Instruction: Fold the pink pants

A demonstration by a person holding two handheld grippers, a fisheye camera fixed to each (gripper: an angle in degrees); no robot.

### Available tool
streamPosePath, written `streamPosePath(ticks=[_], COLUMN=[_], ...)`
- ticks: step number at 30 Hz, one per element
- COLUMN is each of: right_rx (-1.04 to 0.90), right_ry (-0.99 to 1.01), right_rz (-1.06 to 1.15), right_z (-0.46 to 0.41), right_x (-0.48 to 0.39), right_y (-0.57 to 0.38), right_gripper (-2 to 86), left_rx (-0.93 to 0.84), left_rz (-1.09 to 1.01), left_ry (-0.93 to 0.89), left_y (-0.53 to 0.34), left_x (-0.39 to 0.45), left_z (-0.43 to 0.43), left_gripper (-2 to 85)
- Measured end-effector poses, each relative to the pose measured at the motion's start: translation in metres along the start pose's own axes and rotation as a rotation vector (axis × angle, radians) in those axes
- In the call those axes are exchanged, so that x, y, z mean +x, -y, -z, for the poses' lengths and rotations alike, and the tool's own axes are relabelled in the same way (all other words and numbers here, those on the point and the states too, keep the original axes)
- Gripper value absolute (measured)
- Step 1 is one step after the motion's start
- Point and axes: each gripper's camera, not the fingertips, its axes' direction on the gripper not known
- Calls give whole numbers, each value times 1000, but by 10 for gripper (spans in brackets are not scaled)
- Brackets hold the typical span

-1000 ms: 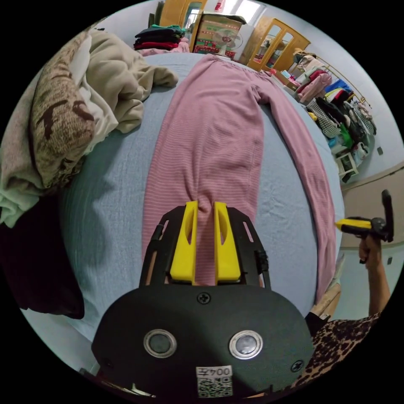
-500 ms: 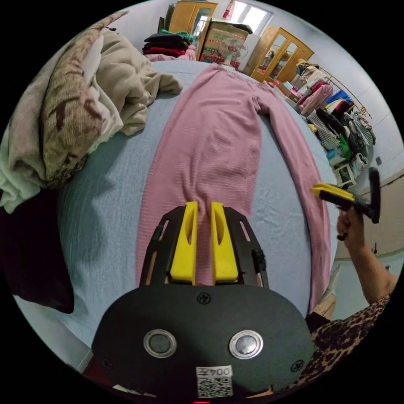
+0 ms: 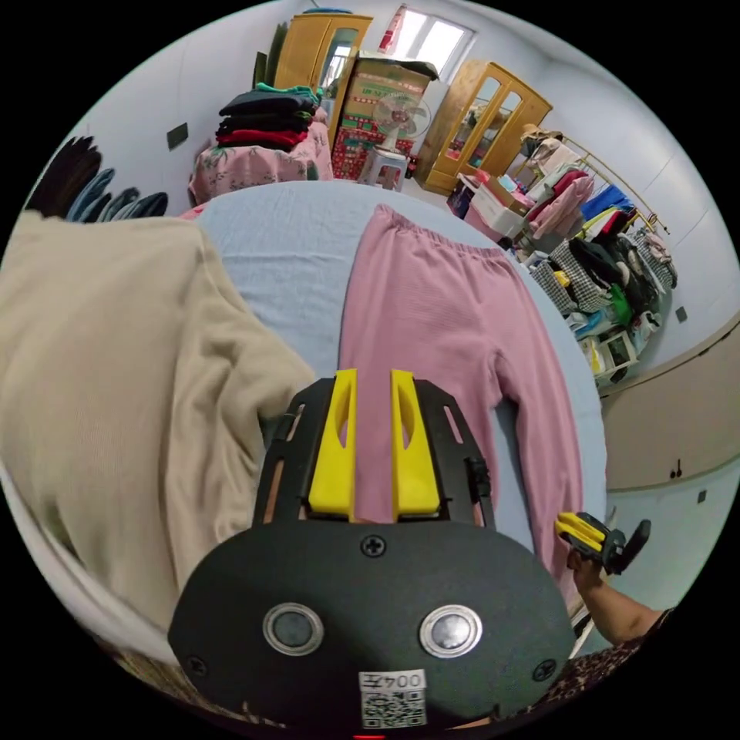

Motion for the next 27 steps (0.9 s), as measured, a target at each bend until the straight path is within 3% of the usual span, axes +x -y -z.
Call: streamPosePath(ticks=[10,14,18,20,27], right_rx=[3,4,5,5,6], right_ry=[11,12,20,28,22], right_rz=[-11,-14,-21,-27,-26], right_z=[-2,-3,-5,-6,-10], right_x=[9,13,18,21,24], right_y=[-5,-7,-8,-8,-9], right_gripper=[34,35,36,37,37], left_rx=[-60,-48,25,-25,-3], left_rz=[38,-26,-121,-118,28], left_ry=[-40,-12,177,205,8], left_y=[49,50,52,53,41], left_x=[-28,-21,-16,-27,-61], left_z=[-58,-60,-39,-49,-51], left_gripper=[78,37,16,14,12])
